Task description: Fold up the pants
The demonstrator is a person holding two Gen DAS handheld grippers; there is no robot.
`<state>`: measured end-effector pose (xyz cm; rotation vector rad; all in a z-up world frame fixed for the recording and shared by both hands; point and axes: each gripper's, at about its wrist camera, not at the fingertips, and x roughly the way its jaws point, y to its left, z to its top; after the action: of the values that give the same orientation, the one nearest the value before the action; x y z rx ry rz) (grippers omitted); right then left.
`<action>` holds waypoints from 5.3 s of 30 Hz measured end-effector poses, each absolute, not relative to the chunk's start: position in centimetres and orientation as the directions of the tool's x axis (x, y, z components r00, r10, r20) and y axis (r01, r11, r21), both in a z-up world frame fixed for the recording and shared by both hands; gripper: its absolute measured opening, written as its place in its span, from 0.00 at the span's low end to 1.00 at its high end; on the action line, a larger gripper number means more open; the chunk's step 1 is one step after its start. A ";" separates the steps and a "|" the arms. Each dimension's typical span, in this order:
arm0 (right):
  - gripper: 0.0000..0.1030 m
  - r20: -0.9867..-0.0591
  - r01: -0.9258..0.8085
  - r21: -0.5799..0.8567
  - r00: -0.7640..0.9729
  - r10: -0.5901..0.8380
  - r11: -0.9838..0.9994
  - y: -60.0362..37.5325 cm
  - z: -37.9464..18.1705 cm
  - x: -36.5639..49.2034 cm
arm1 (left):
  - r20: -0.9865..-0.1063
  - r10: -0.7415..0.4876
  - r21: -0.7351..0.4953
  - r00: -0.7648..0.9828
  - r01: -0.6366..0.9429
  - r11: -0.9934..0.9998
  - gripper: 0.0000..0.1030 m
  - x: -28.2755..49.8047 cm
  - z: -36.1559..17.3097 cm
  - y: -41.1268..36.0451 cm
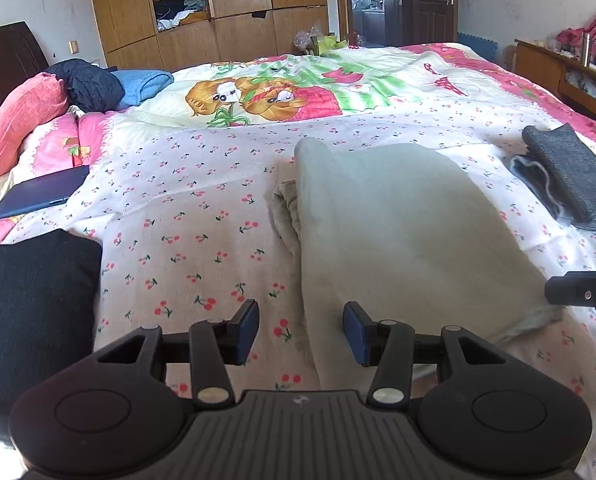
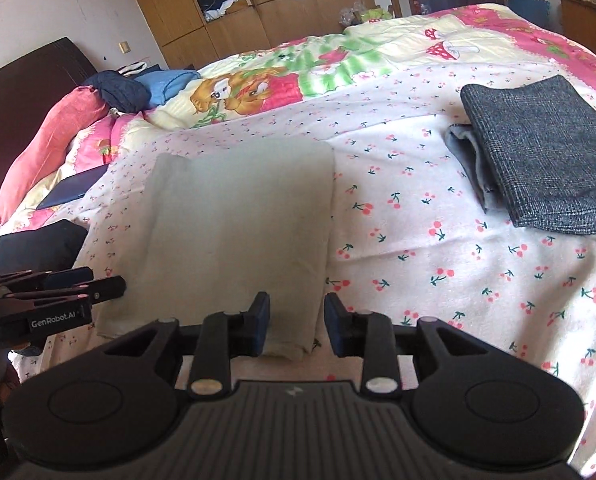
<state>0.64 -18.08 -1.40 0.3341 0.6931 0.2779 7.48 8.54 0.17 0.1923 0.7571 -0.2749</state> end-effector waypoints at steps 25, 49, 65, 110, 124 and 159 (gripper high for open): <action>0.31 -0.553 -0.182 0.394 0.736 0.390 0.901 -16.8 -0.8 2.3 | -0.751 -0.154 0.080 0.642 0.320 0.944 0.60 6.9 -1.9 8.3; 0.30 -0.543 -0.203 0.354 0.750 0.377 0.913 -14.3 -3.3 19.7 | -0.653 -0.147 0.067 0.743 0.250 0.966 0.68 22.8 -4.2 6.4; 0.35 -0.511 -0.243 0.324 0.769 0.385 0.915 -15.8 -0.9 7.1 | -0.640 -0.140 0.074 0.756 0.242 0.967 0.68 12.4 -1.1 9.1; 0.42 -0.556 -0.175 0.394 0.737 0.385 0.902 -16.3 -2.7 -5.5 | -0.714 -0.143 0.078 0.685 0.280 0.957 0.82 -1.0 -1.9 6.4; 0.42 -0.532 -0.171 0.382 0.763 0.368 0.908 -15.9 -2.9 -6.8 | -0.682 -0.107 0.109 0.724 0.245 0.963 1.00 -2.5 -1.7 6.2; 0.45 -0.566 -0.082 0.238 0.798 0.207 0.968 -15.1 -2.8 -7.7 | -0.722 -0.083 0.111 0.687 0.233 0.966 1.00 -2.2 -2.2 6.2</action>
<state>-7.65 -15.10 -2.77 0.2063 0.6291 0.1564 -2.20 6.20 -2.21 0.2007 0.7957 -0.1782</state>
